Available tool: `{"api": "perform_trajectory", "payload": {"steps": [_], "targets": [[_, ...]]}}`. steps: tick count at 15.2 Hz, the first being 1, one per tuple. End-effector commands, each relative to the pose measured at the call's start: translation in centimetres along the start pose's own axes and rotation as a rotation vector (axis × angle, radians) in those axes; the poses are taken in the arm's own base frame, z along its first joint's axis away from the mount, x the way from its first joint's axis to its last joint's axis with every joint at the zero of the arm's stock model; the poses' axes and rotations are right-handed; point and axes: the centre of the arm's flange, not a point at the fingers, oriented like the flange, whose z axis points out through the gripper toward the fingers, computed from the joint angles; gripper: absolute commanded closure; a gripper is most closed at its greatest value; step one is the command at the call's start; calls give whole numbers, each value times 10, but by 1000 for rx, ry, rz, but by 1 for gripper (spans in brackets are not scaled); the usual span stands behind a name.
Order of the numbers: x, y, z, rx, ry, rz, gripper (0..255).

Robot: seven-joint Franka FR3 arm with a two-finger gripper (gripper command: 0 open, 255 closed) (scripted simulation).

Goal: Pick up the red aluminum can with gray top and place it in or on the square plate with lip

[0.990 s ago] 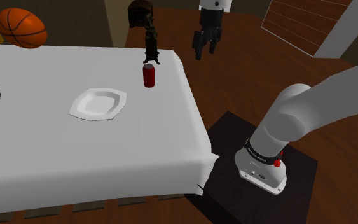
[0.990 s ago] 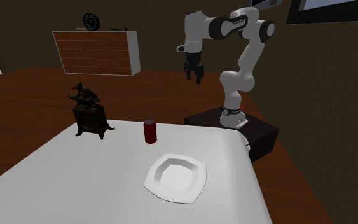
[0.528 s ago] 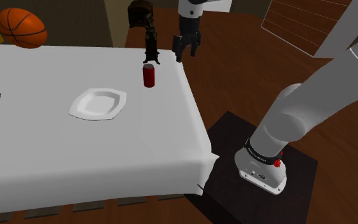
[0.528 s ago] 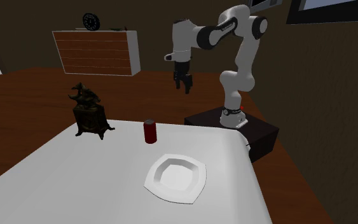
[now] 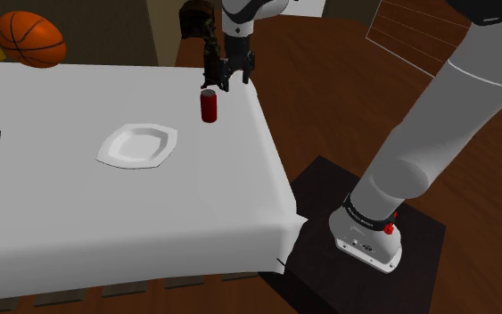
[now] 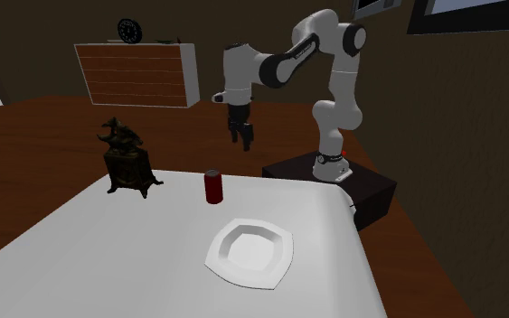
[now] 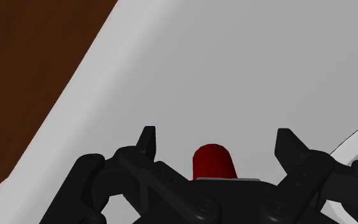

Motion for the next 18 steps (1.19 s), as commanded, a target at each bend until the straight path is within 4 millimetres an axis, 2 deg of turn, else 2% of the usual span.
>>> {"api": "perform_trajectory", "payload": {"steps": [1, 10, 18], "targets": [[26, -3, 12, 0, 5, 1, 0], [129, -18, 58, 3, 26, 5, 0], [130, -18, 98, 3, 26, 5, 0]]}}
